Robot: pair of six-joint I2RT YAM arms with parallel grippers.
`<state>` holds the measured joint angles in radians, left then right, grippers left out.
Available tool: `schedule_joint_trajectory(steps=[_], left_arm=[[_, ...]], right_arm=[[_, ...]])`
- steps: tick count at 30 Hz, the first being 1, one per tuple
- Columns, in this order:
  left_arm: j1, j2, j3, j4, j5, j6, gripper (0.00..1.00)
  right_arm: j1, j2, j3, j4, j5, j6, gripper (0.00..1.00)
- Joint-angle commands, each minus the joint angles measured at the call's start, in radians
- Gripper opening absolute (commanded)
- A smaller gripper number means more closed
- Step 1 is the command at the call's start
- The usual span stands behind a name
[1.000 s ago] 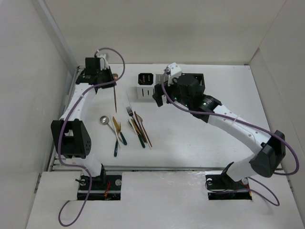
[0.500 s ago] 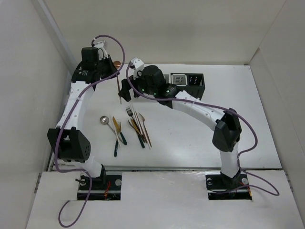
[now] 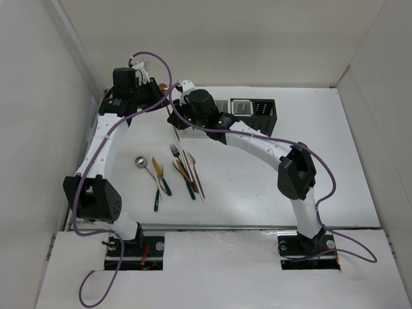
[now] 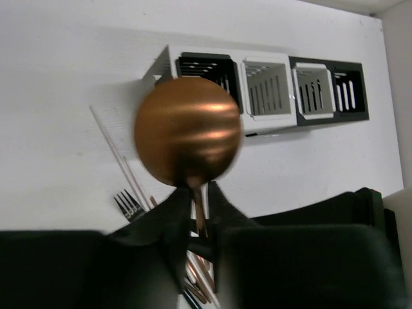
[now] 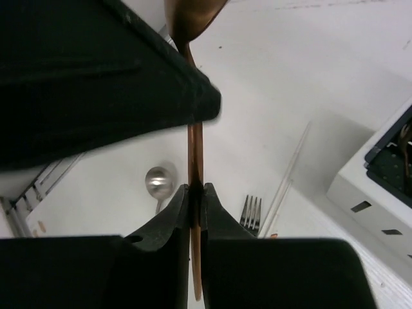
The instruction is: Sort the eating utensils into containers
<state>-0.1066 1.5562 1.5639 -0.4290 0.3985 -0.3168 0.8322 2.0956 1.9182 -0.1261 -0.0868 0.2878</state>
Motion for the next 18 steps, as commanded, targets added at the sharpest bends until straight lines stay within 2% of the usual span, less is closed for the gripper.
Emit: schedule_joint_trajectory(steps=[1, 3, 4, 5, 8, 9, 11, 13, 16, 18], left_arm=[[-0.036, -0.048, -0.018, 0.024, 0.109, 0.028, 0.19], [-0.048, -0.048, -0.002, 0.024, 0.099, 0.077, 0.41], [-0.048, -0.048, 0.011, -0.005, 0.083, 0.106, 0.59], [-0.057, -0.048, 0.027, -0.02, 0.065, 0.167, 0.65], [-0.058, -0.048, 0.116, -0.094, -0.042, 0.295, 0.74], [-0.058, -0.059, 0.143, -0.103, -0.112, 0.389, 0.75], [-0.058, -0.082, 0.143, -0.103, -0.197, 0.479, 0.8], [-0.048, -0.123, 0.099, -0.064, -0.324, 0.542, 1.0], [-0.027, -0.177, 0.01, 0.001, -0.4, 0.561, 1.0], [-0.009, -0.188, -0.088, 0.01, -0.373, 0.524, 1.0]], right_arm=[[0.019, -0.071, -0.028, 0.147, 0.062, -0.003, 0.0], [-0.008, -0.101, -0.092, 0.18, 0.09, -0.003, 0.0], [-0.019, -0.139, -0.117, 0.189, 0.1, -0.013, 0.0], [-0.031, -0.163, -0.143, 0.198, 0.114, -0.03, 0.0], [-0.1, -0.27, -0.252, 0.232, 0.191, -0.094, 0.0], [-0.122, -0.299, -0.283, 0.246, 0.234, -0.119, 0.0], [-0.197, -0.385, -0.389, 0.314, 0.278, -0.168, 0.0], [-0.293, -0.433, -0.494, 0.371, 0.3, -0.182, 0.0], [-0.382, -0.493, -0.596, 0.521, 0.311, -0.2, 0.0], [-0.448, -0.493, -0.679, 0.645, 0.321, -0.228, 0.0]])
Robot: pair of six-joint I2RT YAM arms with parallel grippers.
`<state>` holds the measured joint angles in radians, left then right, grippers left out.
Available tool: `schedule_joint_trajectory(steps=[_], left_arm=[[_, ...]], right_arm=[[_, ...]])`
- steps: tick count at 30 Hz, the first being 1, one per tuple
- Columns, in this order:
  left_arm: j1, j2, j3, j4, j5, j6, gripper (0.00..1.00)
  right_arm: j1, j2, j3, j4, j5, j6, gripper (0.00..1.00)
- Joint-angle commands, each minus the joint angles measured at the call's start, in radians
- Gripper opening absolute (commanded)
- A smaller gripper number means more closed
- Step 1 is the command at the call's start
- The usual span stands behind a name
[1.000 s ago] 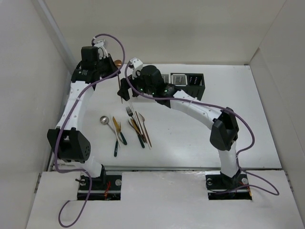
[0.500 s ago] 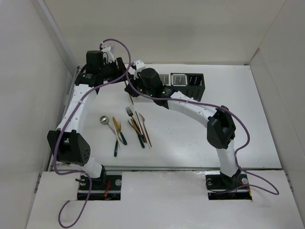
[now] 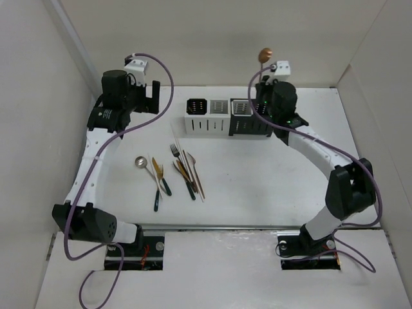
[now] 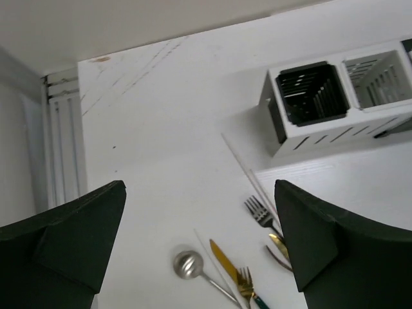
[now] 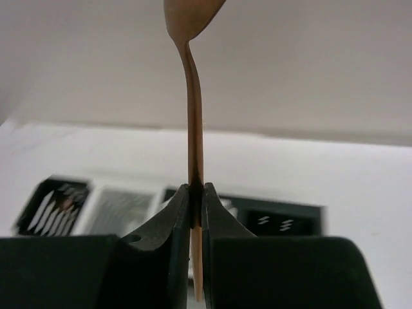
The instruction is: Sort the eating utensils into containers
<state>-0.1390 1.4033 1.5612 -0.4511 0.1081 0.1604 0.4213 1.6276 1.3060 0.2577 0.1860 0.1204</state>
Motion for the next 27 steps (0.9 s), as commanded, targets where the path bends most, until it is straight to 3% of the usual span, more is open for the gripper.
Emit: schedule_joint_trajectory(steps=[1, 4, 6, 9, 16, 21, 23, 27], left_arm=[[0.035, -0.035, -0.117, 0.032, -0.067, 0.03, 1.0], [0.035, -0.035, -0.234, 0.032, 0.013, -0.047, 0.96], [0.035, -0.044, -0.321, 0.032, 0.013, -0.097, 0.89], [0.035, -0.035, -0.416, -0.011, -0.022, -0.174, 0.87], [0.053, 0.052, -0.529, -0.076, -0.044, -0.24, 0.83], [0.13, 0.143, -0.532, -0.077, -0.022, -0.275, 0.79], [0.142, 0.207, -0.506, -0.086, -0.022, -0.275, 0.77], [0.162, 0.279, -0.487, -0.086, -0.022, -0.275, 0.72]], right_arm=[[-0.056, -0.015, -0.082, 0.29, 0.049, -0.071, 0.0], [-0.107, 0.043, -0.091, 0.344, 0.061, -0.085, 0.0], [-0.133, 0.077, -0.091, 0.398, 0.089, -0.094, 0.0], [-0.154, 0.144, -0.08, 0.423, 0.115, -0.094, 0.0], [-0.144, 0.241, -0.079, 0.457, 0.142, -0.094, 0.0], [-0.134, 0.241, -0.09, 0.474, 0.162, -0.094, 0.0], [-0.122, 0.241, -0.08, 0.448, 0.222, -0.094, 0.0], [-0.081, 0.25, -0.001, 0.24, 0.334, -0.094, 0.0]])
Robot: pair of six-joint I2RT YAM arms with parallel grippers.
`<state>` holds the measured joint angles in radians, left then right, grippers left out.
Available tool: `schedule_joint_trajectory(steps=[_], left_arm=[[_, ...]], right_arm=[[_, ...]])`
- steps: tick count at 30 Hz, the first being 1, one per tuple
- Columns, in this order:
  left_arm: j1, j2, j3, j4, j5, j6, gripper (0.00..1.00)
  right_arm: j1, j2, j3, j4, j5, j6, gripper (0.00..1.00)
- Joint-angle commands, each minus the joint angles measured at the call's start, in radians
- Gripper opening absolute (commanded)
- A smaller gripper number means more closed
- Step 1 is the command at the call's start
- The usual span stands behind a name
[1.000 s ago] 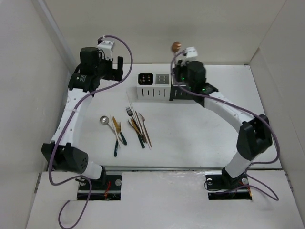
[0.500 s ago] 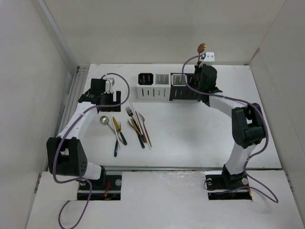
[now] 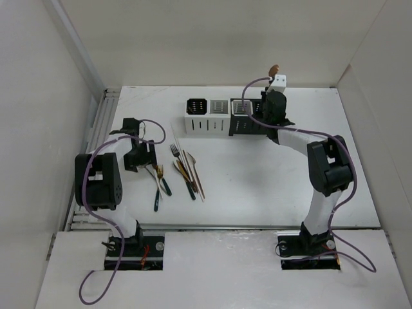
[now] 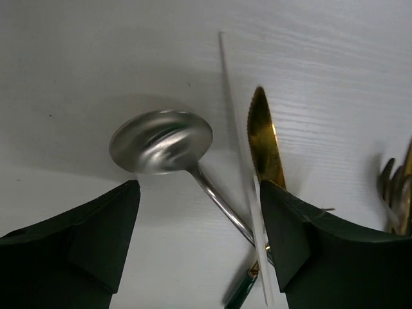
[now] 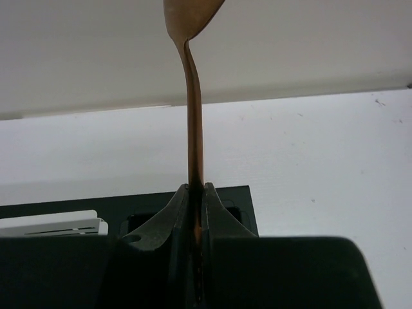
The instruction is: Sort the eating utensils into containers
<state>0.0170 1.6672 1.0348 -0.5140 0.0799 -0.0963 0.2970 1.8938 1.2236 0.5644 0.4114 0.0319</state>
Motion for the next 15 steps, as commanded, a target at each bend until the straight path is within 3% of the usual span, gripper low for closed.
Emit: schedule_joint_trajectory(steps=[1, 5, 10, 11, 12, 15], left_arm=[[0.006, 0.016, 0.039, -0.023, 0.015, -0.019, 0.71], [0.006, 0.039, 0.048, -0.023, 0.05, -0.029, 0.68], [0.006, 0.048, 0.024, -0.023, 0.063, -0.029, 0.66], [0.006, 0.06, 0.024, -0.023, 0.063, -0.029, 0.65], [0.006, 0.06, 0.024, -0.023, 0.063, -0.029, 0.65], [0.006, 0.06, 0.024, -0.023, 0.063, -0.029, 0.65]], right_arm=[[0.054, -0.016, 0.082, -0.092, 0.136, -0.006, 0.0], [0.111, -0.027, 0.082, -0.141, 0.271, -0.006, 0.01], [0.123, -0.027, 0.096, -0.196, 0.271, 0.046, 0.11], [0.123, -0.027, 0.114, -0.243, 0.271, 0.062, 0.14], [0.114, -0.027, 0.114, -0.262, 0.261, 0.072, 0.24], [0.114, -0.038, 0.114, -0.287, 0.26, 0.095, 0.33]])
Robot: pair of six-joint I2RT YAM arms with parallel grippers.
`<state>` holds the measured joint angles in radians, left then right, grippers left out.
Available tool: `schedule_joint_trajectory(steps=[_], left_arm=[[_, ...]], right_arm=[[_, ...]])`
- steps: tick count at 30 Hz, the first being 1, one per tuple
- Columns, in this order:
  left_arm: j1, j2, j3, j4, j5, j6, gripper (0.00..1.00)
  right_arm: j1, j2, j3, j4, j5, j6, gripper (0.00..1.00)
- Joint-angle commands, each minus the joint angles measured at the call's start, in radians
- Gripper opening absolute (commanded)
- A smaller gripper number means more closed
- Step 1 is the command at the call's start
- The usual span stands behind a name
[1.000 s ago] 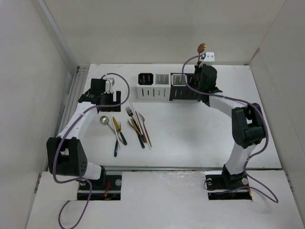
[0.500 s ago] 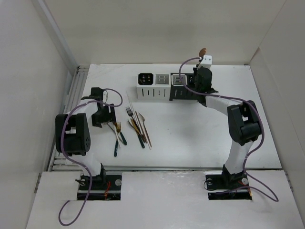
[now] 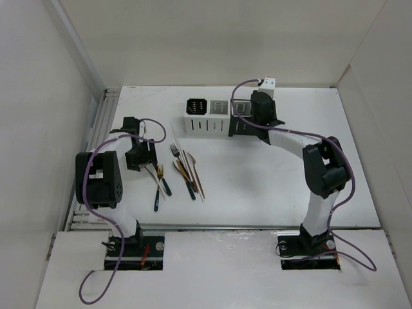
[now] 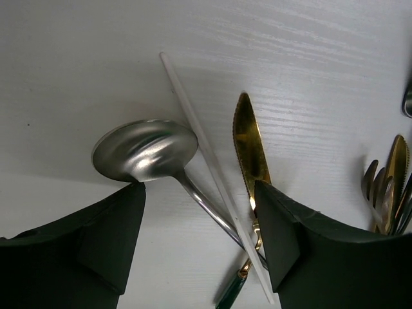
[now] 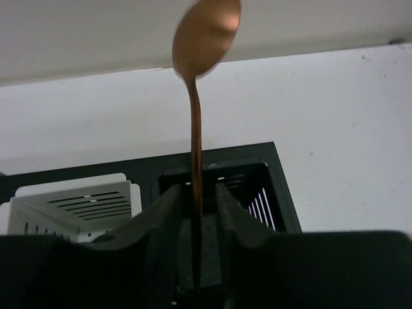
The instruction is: Sort the eating utensils into containers
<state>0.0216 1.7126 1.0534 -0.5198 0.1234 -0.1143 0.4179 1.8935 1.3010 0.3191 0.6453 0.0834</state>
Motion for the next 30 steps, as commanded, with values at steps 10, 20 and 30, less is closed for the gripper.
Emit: schedule_joint_trajectory(steps=[10, 20, 30], left_arm=[[0.001, -0.06, -0.015, -0.017, 0.009, -0.041, 0.55], [0.011, -0.048, -0.017, -0.048, -0.016, -0.061, 0.34], [0.052, -0.039, -0.004, -0.068, -0.016, -0.071, 0.19]], right_arm=[[-0.025, -0.132, -0.008, -0.041, -0.002, 0.108, 0.58], [-0.016, -0.278, -0.048, -0.041, -0.093, 0.108, 0.62], [-0.016, -0.395, -0.083, -0.041, -0.102, 0.108, 0.62]])
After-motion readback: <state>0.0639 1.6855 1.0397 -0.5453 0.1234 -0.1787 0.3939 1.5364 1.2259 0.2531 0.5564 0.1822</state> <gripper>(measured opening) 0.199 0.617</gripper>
